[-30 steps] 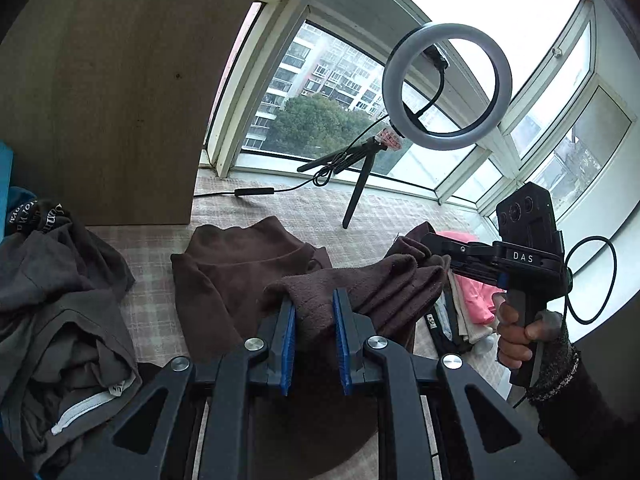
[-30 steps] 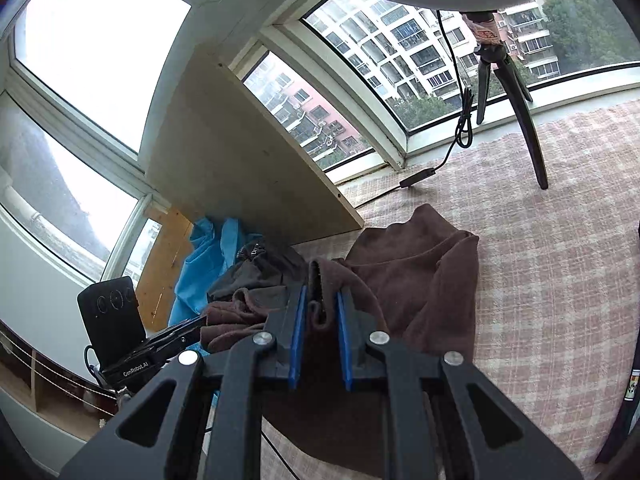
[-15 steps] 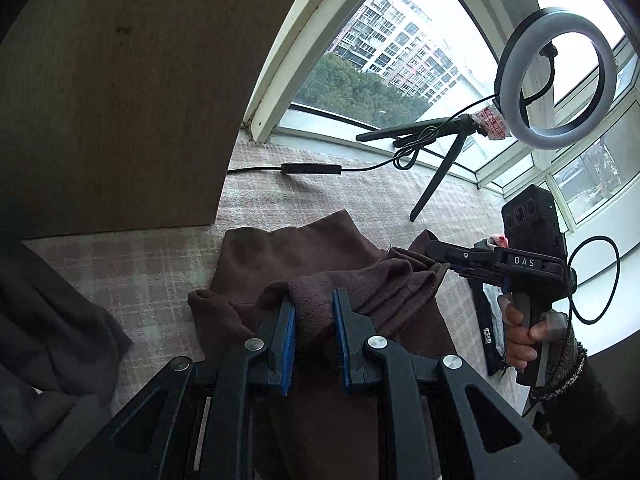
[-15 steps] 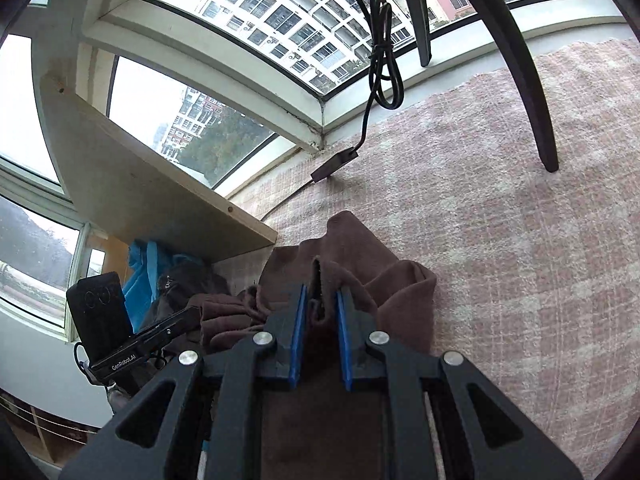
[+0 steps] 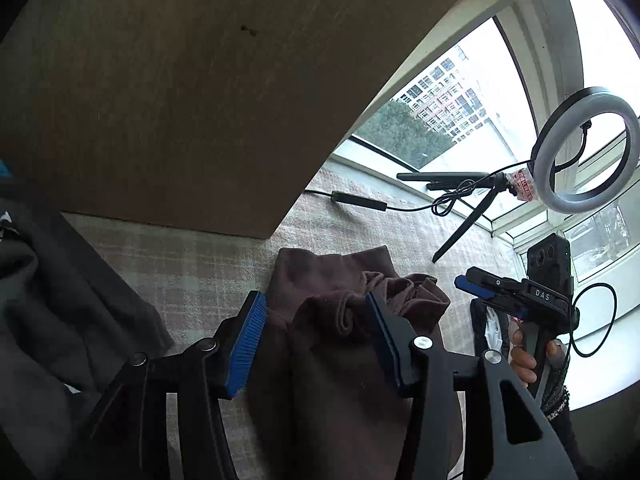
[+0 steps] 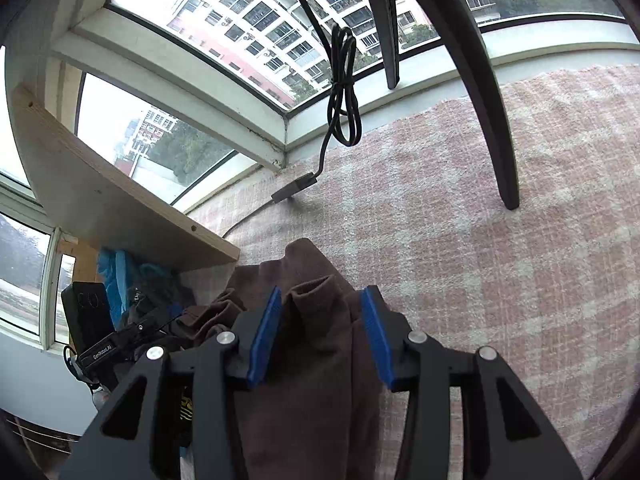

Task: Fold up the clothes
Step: 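Lift the hem with both grippers and fold it over toward the collar, then lay the hem down on the garment and open both grippers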

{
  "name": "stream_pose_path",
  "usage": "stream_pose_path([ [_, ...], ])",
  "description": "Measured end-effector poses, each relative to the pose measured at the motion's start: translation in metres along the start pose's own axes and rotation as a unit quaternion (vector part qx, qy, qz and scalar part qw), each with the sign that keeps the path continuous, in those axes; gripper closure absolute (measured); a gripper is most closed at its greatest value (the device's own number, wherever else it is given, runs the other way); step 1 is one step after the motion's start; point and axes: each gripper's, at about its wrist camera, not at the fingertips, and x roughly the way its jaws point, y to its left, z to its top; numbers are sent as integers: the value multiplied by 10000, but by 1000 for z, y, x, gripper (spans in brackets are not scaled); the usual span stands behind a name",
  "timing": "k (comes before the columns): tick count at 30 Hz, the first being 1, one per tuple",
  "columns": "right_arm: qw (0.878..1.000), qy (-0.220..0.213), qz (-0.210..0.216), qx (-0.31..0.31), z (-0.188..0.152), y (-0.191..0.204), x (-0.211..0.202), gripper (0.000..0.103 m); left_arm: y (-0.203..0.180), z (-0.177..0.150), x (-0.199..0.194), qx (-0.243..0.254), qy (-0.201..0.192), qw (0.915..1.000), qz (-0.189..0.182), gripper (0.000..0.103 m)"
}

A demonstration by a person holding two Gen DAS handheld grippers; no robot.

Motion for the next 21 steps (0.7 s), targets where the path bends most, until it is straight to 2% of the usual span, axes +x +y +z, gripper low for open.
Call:
stream_pose_path([
  [2,9992,-34,93,-385,-7,4,-9,58,-2,-4,-7,260,-110,9996,-38,52],
  [4,9968,30,-125,-793,-15,7,-6,58,-7,-8,0,595,-71,9982,28,52],
  [9,9908,473,-139,-1258,-22,10,33,58,-18,-7,47,1179,332,9910,538,52],
  [12,9880,623,-203,-1400,-21,11,50,58,-25,-8,67,1358,508,9880,523,52],
  [13,9872,618,-180,-1460,-21,12,52,58,-27,-9,72,1430,515,9870,527,55],
  [14,9866,579,-155,-1517,-20,12,55,58,-29,-10,75,1494,485,9860,554,63],
  [15,9861,538,-132,-1564,-20,13,57,58,-29,-10,77,1494,475,9861,553,74],
  [16,9860,495,-111,-1591,-19,13,58,59,-27,-10,79,1436,496,9870,530,94],
  [17,9859,467,-87,-1603,-19,14,59,70,-25,-10,79,1352,483,9883,515,95],
  [18,9864,465,-51,-1575,-19,13,59,88,-24,-10,76,1263,438,9899,475,95],
  [21,9885,373,9,-1464,-17,12,50,90,-20,-13,50,946,166,9941,511,96],
])
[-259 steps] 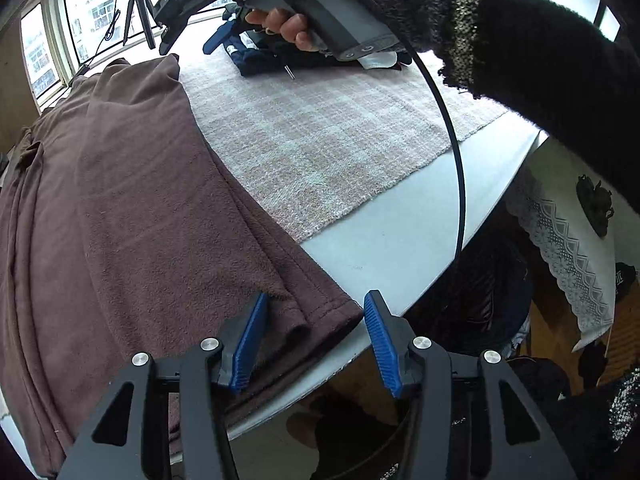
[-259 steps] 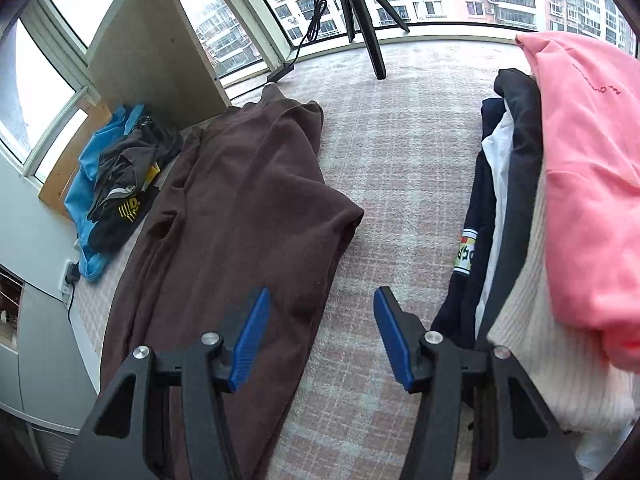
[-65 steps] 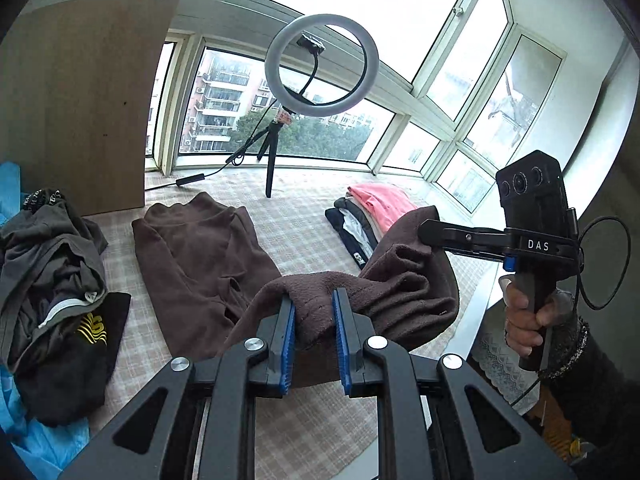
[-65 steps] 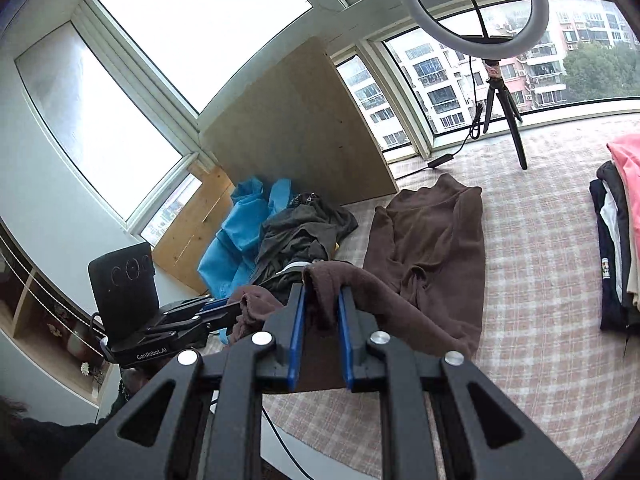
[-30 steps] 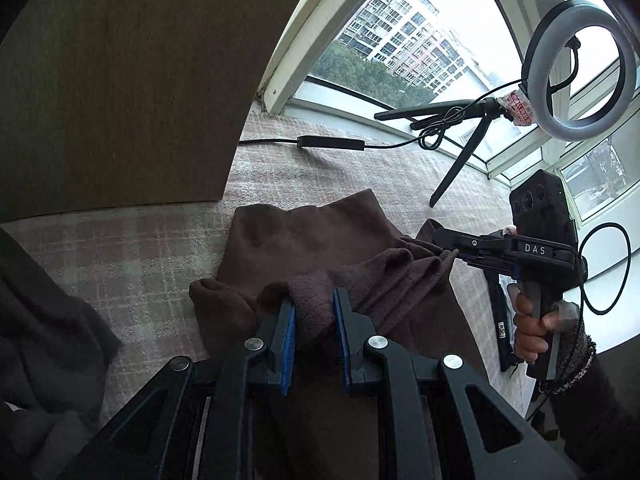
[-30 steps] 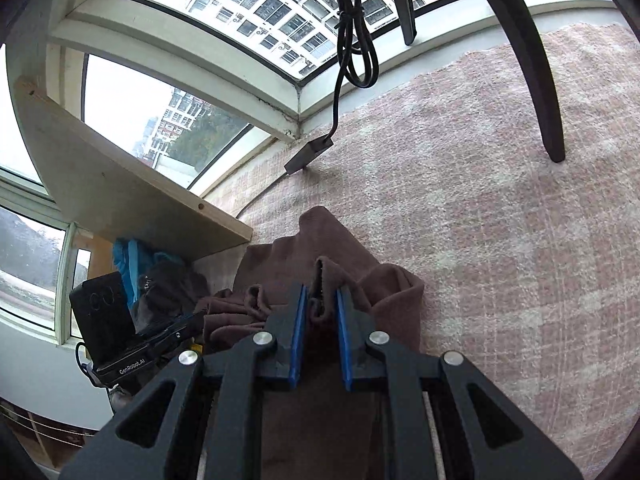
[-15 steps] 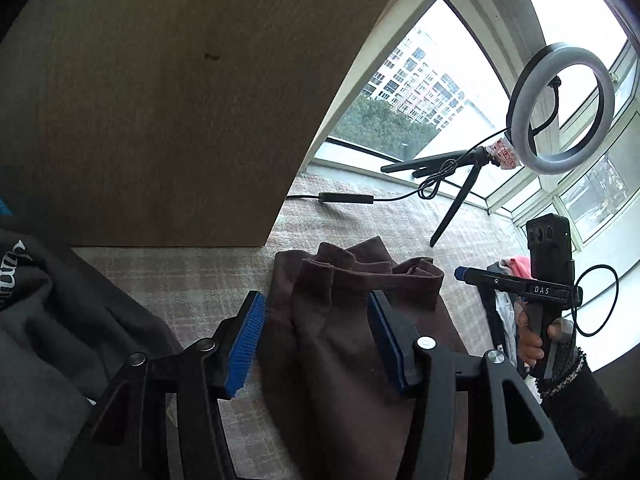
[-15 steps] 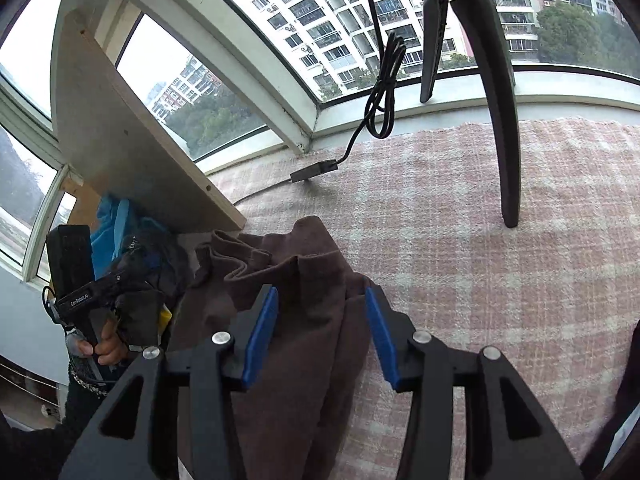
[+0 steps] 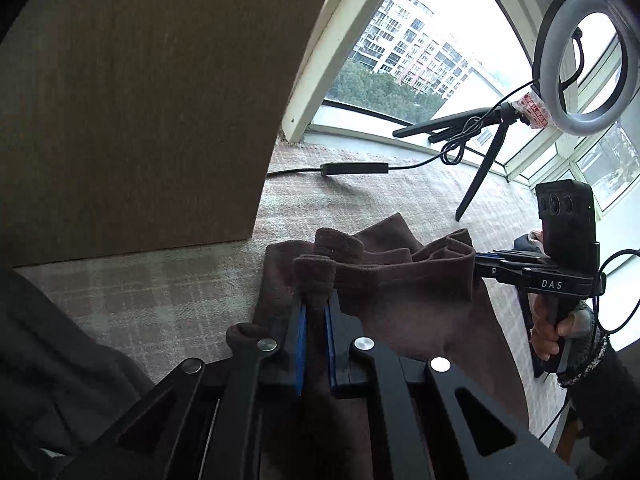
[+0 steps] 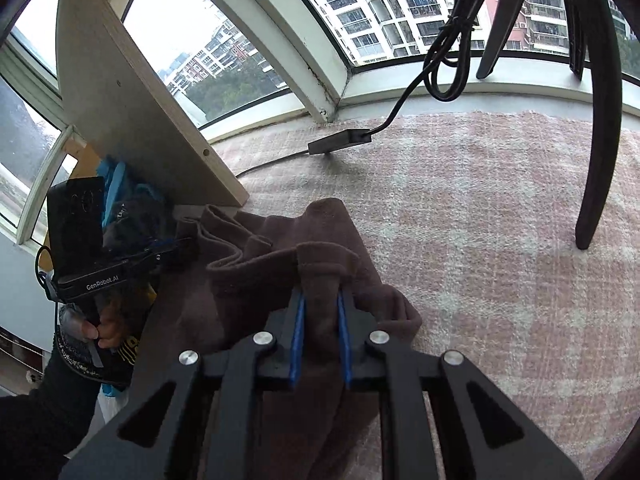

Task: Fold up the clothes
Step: 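Lay the hem down on the garment and open both grippers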

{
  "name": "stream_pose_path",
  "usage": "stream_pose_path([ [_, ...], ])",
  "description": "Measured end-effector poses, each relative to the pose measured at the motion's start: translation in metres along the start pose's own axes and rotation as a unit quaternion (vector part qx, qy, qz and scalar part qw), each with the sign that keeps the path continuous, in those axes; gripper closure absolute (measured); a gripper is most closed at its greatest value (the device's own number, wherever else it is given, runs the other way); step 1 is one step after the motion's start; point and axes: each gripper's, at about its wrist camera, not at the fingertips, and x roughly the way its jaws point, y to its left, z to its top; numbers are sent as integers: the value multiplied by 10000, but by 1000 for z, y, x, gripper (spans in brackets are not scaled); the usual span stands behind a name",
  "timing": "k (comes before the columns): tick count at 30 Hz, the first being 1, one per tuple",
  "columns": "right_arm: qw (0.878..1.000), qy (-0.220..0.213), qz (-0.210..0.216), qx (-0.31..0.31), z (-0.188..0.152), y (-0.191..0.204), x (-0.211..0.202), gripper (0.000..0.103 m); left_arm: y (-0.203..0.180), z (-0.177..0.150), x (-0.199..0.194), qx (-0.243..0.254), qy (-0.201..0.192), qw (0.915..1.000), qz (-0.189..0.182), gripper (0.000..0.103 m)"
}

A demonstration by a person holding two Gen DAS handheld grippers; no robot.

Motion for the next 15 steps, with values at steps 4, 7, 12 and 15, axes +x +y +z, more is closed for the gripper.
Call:
stream_pose_path([
  [4,9992,-8,-324,224,1,-10,2,88,20,-9,9,-481,175,9971,557,86],
  [7,9970,220,-717,166,3,-9,12,79,20,-9,4,-526,33,9950,843,78],
  [12,9925,-578,-1075,-120,1,9,-35,59,2,-7,-41,-221,-653,9939,855,76],
  [15,9926,-898,-759,-312,-7,25,-48,59,-15,-9,-30,188,-542,9974,438,70],
])
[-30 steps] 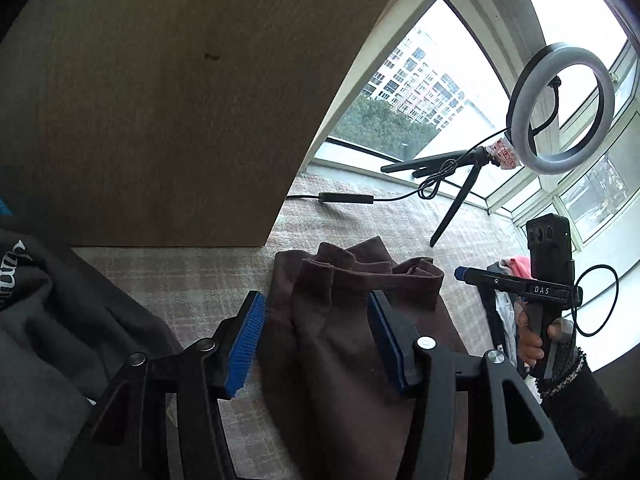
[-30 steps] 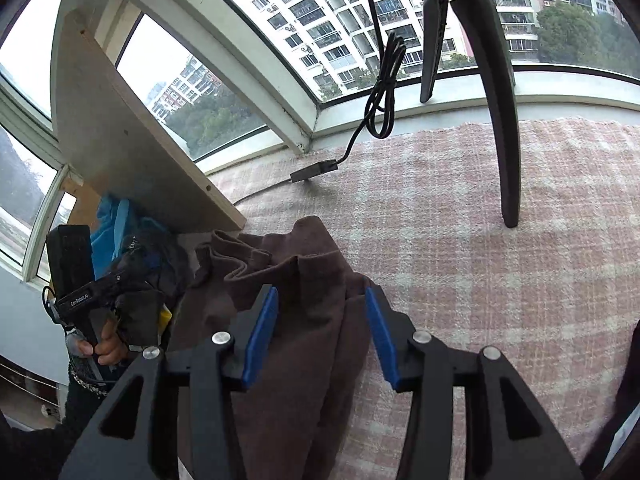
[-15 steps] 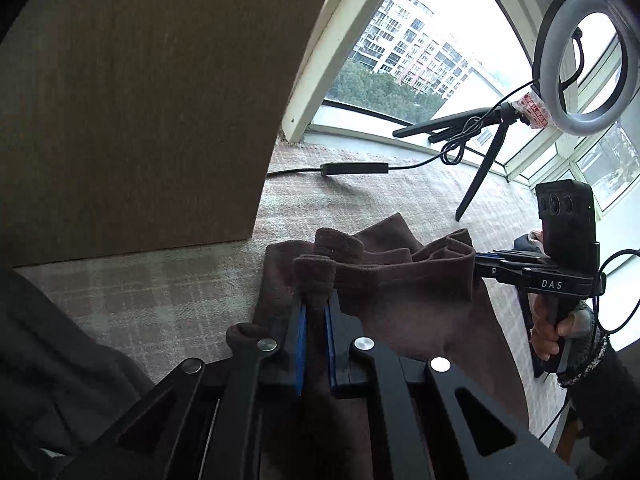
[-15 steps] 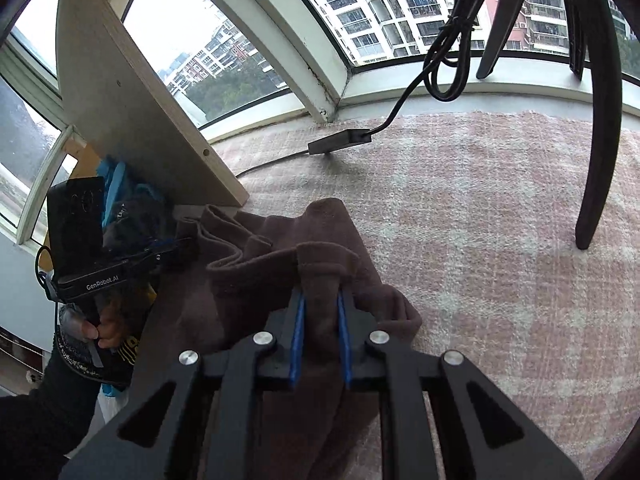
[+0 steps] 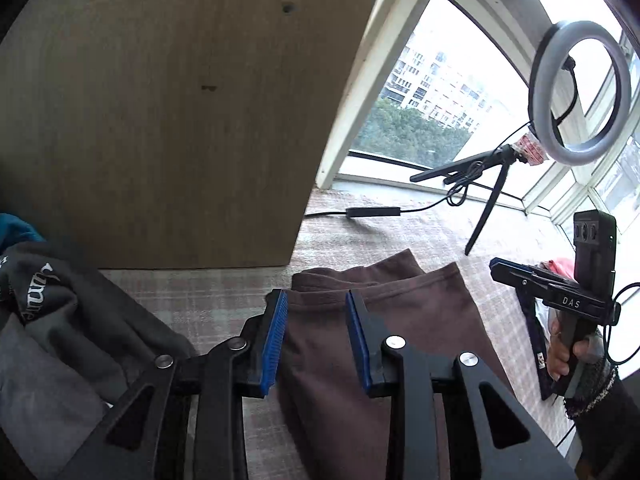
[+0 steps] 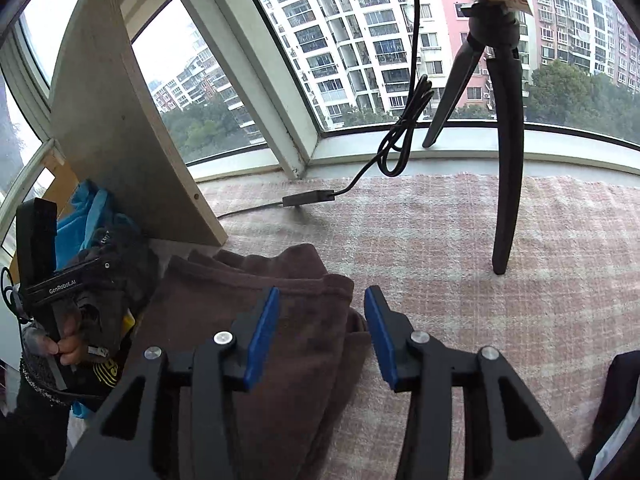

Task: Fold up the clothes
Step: 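Lay the hem down on the garment and open both grippers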

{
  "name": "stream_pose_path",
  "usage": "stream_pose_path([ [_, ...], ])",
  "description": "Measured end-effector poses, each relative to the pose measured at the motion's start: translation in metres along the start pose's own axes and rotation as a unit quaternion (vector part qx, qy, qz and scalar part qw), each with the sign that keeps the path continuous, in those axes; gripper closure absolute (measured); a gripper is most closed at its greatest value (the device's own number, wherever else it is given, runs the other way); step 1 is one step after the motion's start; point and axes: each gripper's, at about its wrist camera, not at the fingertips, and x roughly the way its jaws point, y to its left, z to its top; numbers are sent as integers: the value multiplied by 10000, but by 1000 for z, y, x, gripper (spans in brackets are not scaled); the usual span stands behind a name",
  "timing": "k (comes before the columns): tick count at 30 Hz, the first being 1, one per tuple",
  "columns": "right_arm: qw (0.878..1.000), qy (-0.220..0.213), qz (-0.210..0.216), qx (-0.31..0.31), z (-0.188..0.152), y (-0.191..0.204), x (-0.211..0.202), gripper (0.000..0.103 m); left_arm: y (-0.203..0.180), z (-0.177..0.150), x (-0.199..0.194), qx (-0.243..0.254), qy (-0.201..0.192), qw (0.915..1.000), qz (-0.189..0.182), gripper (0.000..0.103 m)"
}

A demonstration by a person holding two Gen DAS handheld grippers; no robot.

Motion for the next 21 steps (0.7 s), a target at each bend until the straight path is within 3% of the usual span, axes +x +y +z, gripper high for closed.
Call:
stream_pose_path([
  [3,9989,326,159,-282,-6,13,24,59,3,-2,32,115,371,9990,236,71],
  [5,9971,655,-255,-304,-11,5,48,62,9,-3,57,139,658,9965,493,77],
  [7,9933,800,-799,-247,-15,-9,59,61,22,-2,54,-217,672,9967,401,80],
  [9,9957,677,-636,-25,-15,-17,46,61,28,-2,20,-374,293,9979,443,78],
  [10,9962,580,-640,-90,-15,-13,36,61,30,-4,3,-400,140,9981,450,72],
  [13,9973,408,-465,-392,-12,10,19,61,32,-24,-32,-509,6,9987,51,68],
  [16,9954,443,-42,-848,-7,50,25,65,20,-55,-31,-490,234,9983,-205,68],
  [18,9908,609,197,-1194,-3,81,44,77,7,-69,-23,-369,359,9979,-383,68],
  [21,9824,978,515,-1503,-3,112,80,80,-13,-89,-9,-91,532,9971,-546,68],
])
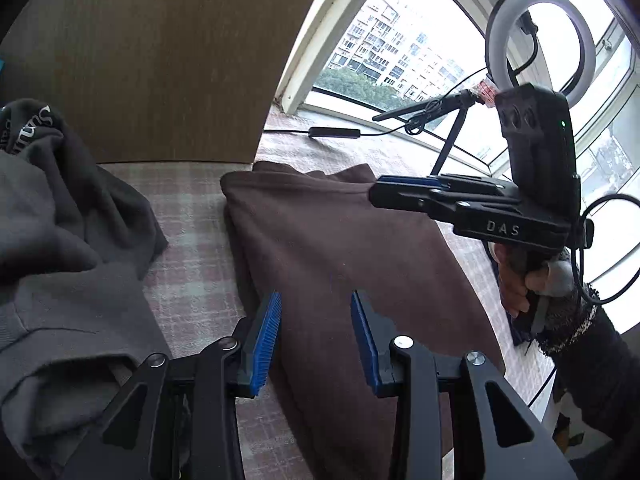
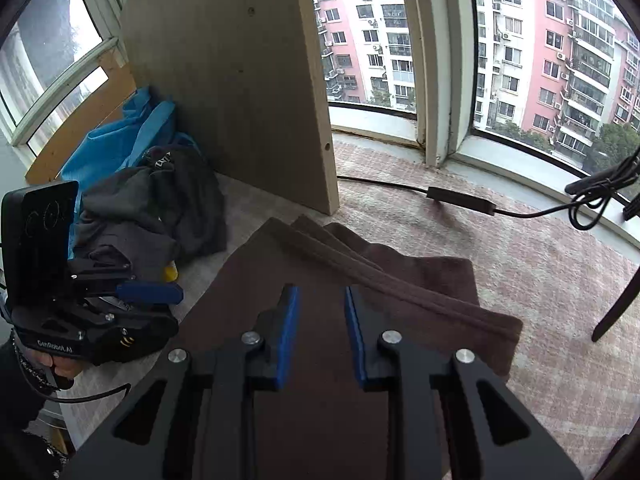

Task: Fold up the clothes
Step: 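Lay the hem down on the garment and open both grippers, then move both grippers to the folded brown garment's end and grasp it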

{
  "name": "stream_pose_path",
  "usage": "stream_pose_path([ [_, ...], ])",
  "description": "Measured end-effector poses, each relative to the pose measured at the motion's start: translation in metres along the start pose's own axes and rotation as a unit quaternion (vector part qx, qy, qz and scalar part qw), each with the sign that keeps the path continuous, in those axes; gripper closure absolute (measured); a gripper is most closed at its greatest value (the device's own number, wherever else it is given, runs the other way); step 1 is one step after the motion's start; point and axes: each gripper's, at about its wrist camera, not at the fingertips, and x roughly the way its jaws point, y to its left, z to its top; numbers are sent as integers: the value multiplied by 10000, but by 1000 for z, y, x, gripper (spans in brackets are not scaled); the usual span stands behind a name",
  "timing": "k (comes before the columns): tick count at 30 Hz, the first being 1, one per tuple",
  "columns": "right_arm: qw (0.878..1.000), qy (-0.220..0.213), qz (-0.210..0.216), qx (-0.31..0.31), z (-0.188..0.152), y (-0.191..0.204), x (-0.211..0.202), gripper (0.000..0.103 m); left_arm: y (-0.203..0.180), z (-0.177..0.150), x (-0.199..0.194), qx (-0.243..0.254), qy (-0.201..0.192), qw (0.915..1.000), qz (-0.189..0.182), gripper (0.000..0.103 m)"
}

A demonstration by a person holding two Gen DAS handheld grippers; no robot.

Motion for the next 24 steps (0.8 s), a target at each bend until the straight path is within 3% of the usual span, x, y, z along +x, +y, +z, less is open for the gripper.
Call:
stream_pose_path([
  [1,9997,211,-82,-97,0,3,15,80,-2,-5,7,120,94,9998,155,68],
  [3,9941,613,-808,-391,-8,-2,39,81,4,-13,15,175,288,9980,536,65],
  [5,9952,566,-782,-135,-14,-17,31,82,14,-17,0,-127,251,9987,432,69],
  [8,9974,253,-572,369,-31,-23,-22,81,11,-26,-42,-6,-64,9991,427,69],
  [11,9980,-86,-424,458,-62,-13,-81,81,-6,-41,-68,166,-13,9998,-59,68],
  [14,9972,-135,-313,661,-113,1,-118,81,-32,-56,-78,471,115,9982,-340,66],
  [19,9912,-104,86,1315,-180,14,-135,80,-61,-84,-61,820,503,9929,-700,65],
  [20,9906,21,198,1352,-191,16,-127,80,-61,-92,-50,954,686,9912,-617,62],
  [22,9906,578,-112,1231,-214,15,-103,81,-53,-108,-25,1171,1142,9865,10,62],
  [23,9871,780,-319,1359,-226,8,-99,78,-48,-111,-27,1086,1188,9869,81,63],
  [24,9842,717,-291,1595,-233,1,-107,75,-43,-112,-38,924,1113,9895,75,63],
])
